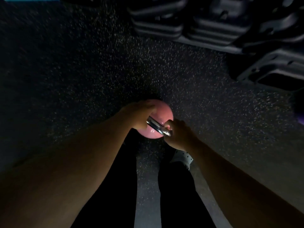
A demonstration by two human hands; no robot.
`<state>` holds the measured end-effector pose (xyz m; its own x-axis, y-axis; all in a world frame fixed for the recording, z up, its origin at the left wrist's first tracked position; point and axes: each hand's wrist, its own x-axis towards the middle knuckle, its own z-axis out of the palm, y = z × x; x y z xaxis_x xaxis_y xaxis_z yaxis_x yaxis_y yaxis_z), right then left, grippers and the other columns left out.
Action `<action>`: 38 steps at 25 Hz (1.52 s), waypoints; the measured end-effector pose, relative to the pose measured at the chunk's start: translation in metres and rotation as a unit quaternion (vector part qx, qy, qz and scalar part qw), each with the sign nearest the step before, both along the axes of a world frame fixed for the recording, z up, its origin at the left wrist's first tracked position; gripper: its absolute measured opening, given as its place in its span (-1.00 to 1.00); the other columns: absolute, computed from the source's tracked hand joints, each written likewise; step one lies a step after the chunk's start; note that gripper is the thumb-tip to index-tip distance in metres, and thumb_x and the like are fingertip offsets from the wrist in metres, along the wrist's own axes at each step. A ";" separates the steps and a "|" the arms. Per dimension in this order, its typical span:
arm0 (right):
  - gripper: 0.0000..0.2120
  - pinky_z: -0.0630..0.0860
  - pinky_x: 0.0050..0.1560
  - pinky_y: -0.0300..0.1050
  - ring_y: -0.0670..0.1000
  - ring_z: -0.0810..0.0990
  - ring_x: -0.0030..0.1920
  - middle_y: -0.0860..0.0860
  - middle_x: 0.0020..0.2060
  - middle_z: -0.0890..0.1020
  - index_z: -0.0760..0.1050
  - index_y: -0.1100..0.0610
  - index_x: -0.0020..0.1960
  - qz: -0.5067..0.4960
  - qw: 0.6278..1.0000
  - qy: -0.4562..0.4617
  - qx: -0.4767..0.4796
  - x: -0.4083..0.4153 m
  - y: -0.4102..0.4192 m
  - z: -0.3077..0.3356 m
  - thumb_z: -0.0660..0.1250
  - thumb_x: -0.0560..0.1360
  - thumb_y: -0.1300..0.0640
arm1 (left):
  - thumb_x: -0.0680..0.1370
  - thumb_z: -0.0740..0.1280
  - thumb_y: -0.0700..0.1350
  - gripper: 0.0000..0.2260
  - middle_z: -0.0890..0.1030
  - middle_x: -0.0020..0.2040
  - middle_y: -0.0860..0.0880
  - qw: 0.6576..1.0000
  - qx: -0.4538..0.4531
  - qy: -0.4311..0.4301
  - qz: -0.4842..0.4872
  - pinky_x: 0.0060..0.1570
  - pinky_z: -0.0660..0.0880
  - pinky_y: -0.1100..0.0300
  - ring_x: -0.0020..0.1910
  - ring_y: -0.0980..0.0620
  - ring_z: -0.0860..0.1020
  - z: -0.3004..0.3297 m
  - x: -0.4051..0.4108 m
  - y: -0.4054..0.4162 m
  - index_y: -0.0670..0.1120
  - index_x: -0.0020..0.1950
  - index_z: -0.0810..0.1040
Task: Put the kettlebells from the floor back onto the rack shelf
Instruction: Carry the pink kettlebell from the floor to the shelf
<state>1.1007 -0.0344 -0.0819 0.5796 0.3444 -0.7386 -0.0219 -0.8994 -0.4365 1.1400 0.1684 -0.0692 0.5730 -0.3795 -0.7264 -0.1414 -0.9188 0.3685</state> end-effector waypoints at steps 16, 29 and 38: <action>-0.82 0.43 -0.43 -0.40 -0.12 0.58 -0.33 0.00 -0.27 0.63 0.62 0.12 0.00 -0.063 0.993 0.004 0.103 0.043 0.022 0.051 0.43 0.40 0.20 | 0.41 0.46 0.02 -0.84 0.56 -0.32 0.07 0.992 -0.090 -0.014 0.085 -0.40 0.47 0.16 -0.36 0.05 0.56 0.031 0.004 0.033 0.01 -0.25 0.52; -0.82 0.43 -0.45 -0.18 0.13 0.59 -0.47 0.07 -0.51 0.61 0.47 0.09 -0.42 0.003 0.914 -0.382 0.137 0.230 0.102 0.224 0.27 0.25 -0.01 | 0.39 0.37 0.11 -0.80 0.67 -0.33 -0.02 0.925 -0.032 -0.372 0.069 -0.35 0.45 0.19 -0.36 -0.09 0.64 0.230 0.168 0.101 -0.02 -0.22 0.60; -0.93 0.44 -0.33 -0.26 0.16 0.63 -0.44 0.09 -0.44 0.66 0.62 0.11 -0.24 -0.026 0.855 -0.500 0.134 0.393 0.181 0.292 0.41 0.32 0.11 | 0.48 0.38 0.06 -0.81 0.64 -0.32 -0.01 0.884 -0.023 -0.467 -0.005 -0.39 0.37 0.25 -0.43 0.01 0.56 0.298 0.346 0.179 -0.05 -0.14 0.59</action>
<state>1.4933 0.1462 0.2104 0.8945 0.3787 0.2375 0.4468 -0.7735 -0.4495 1.4864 0.3473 0.2290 0.9111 -0.4048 0.0780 -0.4117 -0.9028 0.1241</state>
